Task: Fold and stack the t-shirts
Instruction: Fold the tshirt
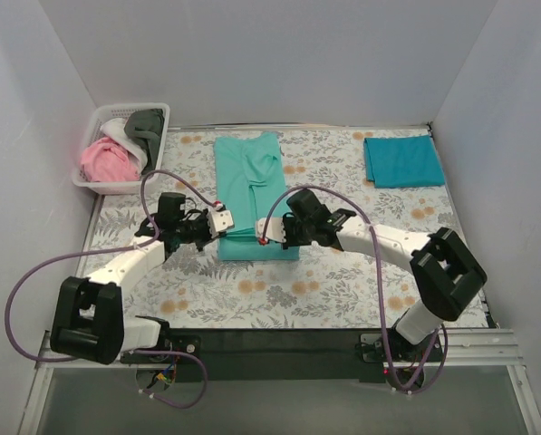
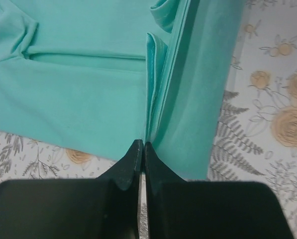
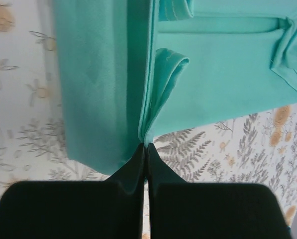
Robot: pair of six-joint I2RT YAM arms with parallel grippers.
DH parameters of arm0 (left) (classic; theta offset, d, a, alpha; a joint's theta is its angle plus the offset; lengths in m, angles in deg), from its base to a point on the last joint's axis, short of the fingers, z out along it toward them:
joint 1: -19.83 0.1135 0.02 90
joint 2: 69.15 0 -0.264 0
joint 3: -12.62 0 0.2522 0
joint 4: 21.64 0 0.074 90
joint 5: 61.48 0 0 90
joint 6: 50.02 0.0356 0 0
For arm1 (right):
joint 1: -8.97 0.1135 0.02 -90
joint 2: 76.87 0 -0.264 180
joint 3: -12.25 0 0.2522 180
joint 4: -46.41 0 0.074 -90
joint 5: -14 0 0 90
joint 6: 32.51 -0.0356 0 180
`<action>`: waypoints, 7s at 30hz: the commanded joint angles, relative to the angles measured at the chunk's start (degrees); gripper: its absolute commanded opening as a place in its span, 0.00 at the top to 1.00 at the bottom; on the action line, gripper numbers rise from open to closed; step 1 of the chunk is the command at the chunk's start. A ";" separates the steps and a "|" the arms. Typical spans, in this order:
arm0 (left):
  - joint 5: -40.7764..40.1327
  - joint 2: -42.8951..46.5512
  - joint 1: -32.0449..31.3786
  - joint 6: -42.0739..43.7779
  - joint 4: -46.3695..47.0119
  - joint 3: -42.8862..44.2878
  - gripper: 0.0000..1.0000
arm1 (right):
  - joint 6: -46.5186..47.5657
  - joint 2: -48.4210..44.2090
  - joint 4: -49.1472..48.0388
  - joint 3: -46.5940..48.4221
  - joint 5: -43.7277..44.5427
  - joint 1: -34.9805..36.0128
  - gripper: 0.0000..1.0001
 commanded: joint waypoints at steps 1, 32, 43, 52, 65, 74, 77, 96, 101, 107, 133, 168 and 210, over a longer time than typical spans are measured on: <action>0.52 -4.72 0.89 0.47 8.55 3.93 1.00 | 5.14 5.27 -0.58 6.13 -1.64 -3.38 0.99; -1.68 -32.07 7.13 -2.44 28.59 18.88 1.00 | 9.54 31.66 -1.46 36.82 -4.89 -13.40 0.99; -1.33 -31.46 7.83 -2.26 28.60 19.40 1.00 | 9.63 31.14 -2.51 37.61 -4.81 -13.58 0.99; -2.03 -33.12 8.18 -2.26 29.56 20.81 1.00 | 9.02 32.54 -4.09 39.28 -4.19 -13.67 0.99; -3.79 -40.24 8.88 -2.61 31.67 23.62 0.96 | 7.52 39.22 -7.52 43.06 -2.53 -13.84 0.86; -4.41 -36.65 10.03 -13.66 28.95 29.59 0.54 | 1.55 32.20 -11.56 41.66 0.38 -14.19 0.57; -4.76 -35.06 10.90 -19.99 27.64 32.92 0.52 | -1.51 28.95 -12.44 41.31 1.00 -14.72 0.57; 2.01 -41.19 9.85 -31.17 18.05 33.72 0.76 | -23.50 39.20 2.50 51.48 -19.22 -18.32 0.79; -0.80 -47.62 9.85 -34.25 18.58 38.90 0.77 | -26.49 45.98 2.85 56.33 -19.05 -18.94 0.79; -1.60 -52.90 9.77 -35.31 14.54 43.48 0.77 | -26.41 48.54 3.02 53.46 -18.78 -19.82 0.80; 5.26 -7.05 3.00 -18.81 -10.16 8.78 0.60 | -31.07 6.89 8.64 6.67 -26.96 -16.74 0.68; -24.45 16.80 -41.65 -20.63 -7.01 -9.42 0.42 | -2.33 -16.05 14.81 -9.48 -24.32 -13.42 0.50; -14.18 23.46 -41.04 -20.81 -17.88 -8.28 1.00 | -5.04 -25.72 17.78 -17.23 -25.19 -1.36 0.99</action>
